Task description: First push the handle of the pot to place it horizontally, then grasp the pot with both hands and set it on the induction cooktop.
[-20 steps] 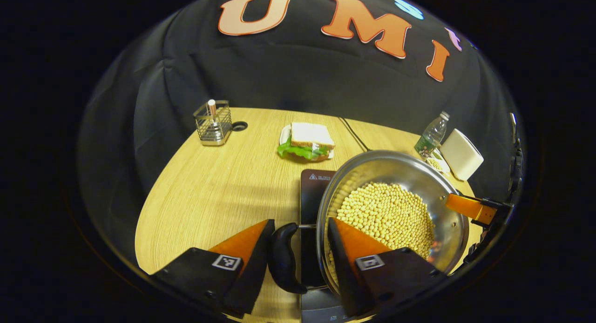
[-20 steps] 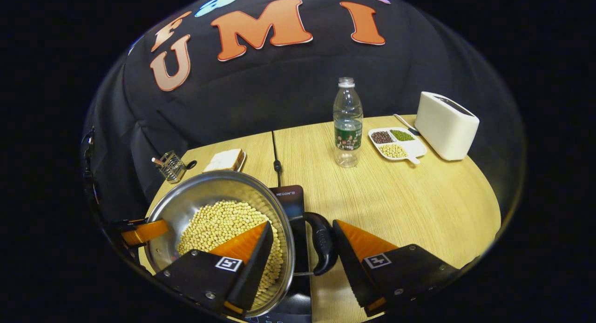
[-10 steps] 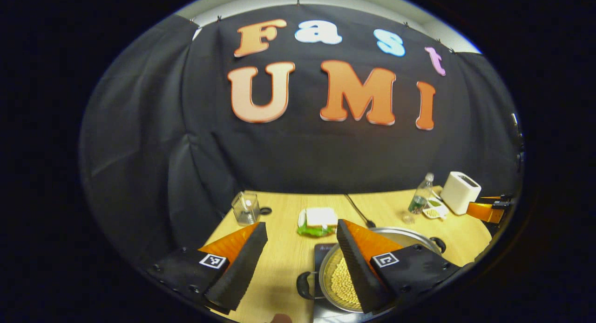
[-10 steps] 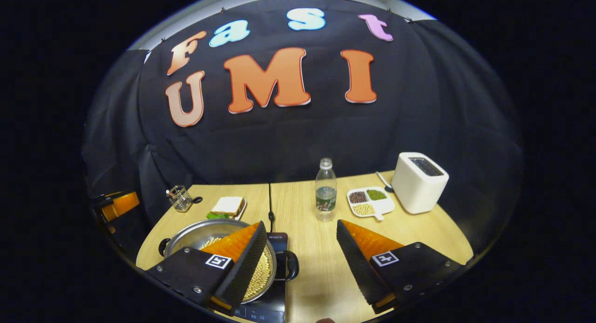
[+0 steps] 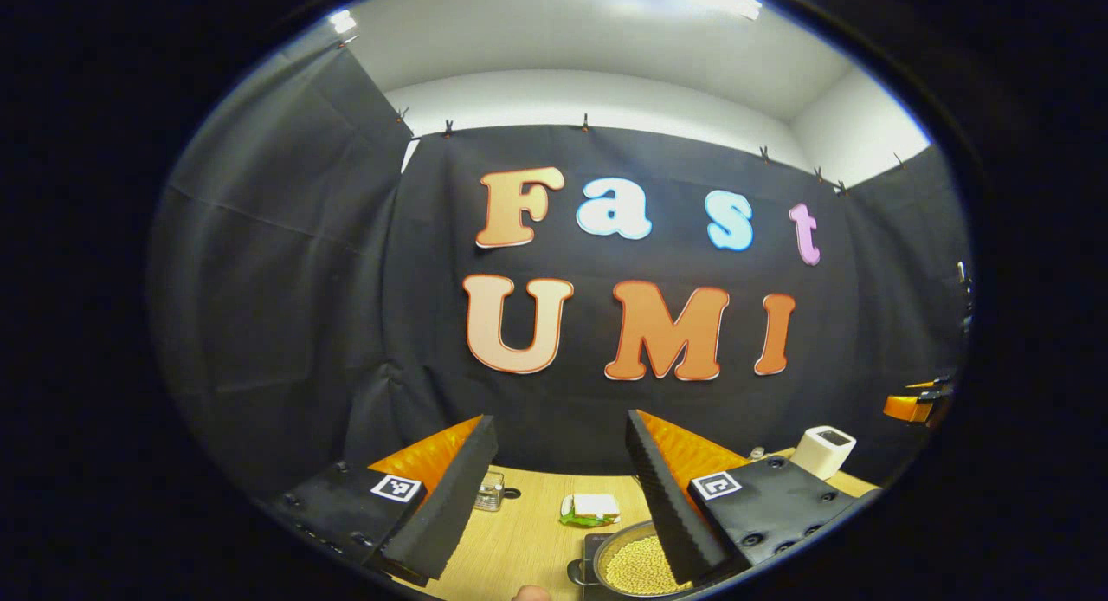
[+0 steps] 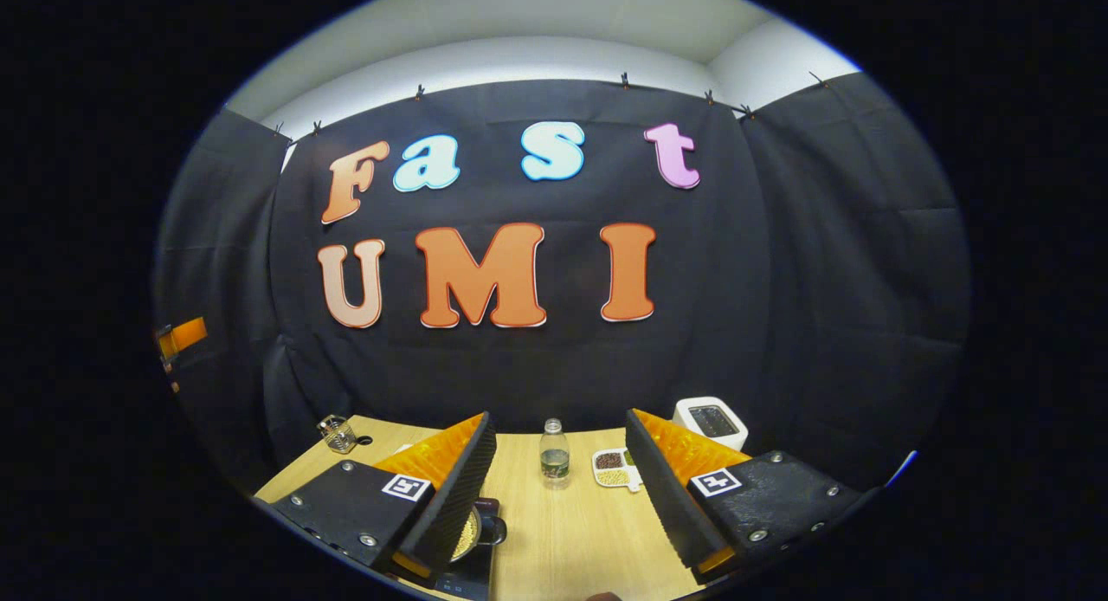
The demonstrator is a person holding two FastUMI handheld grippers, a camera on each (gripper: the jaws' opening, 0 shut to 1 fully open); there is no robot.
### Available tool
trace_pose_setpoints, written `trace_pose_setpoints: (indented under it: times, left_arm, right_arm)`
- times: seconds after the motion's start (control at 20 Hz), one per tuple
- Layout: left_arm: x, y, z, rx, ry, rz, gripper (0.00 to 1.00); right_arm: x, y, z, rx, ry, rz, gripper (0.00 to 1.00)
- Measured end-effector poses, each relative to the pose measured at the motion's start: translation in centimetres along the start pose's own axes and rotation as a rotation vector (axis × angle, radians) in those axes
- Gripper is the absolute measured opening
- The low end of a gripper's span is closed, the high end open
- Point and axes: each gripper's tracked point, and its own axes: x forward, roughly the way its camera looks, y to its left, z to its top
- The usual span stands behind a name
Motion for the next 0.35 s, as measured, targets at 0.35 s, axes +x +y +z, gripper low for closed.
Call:
trace_pose_setpoints:
  times: [0.35]
  left_arm:
    - [-3.8, 5.5, 5.3, -0.01, -0.118, 0.096, 0.99]
  right_arm:
    - [-3.7, -5.4, 4.7, 0.005, -0.124, -0.09, 0.99]
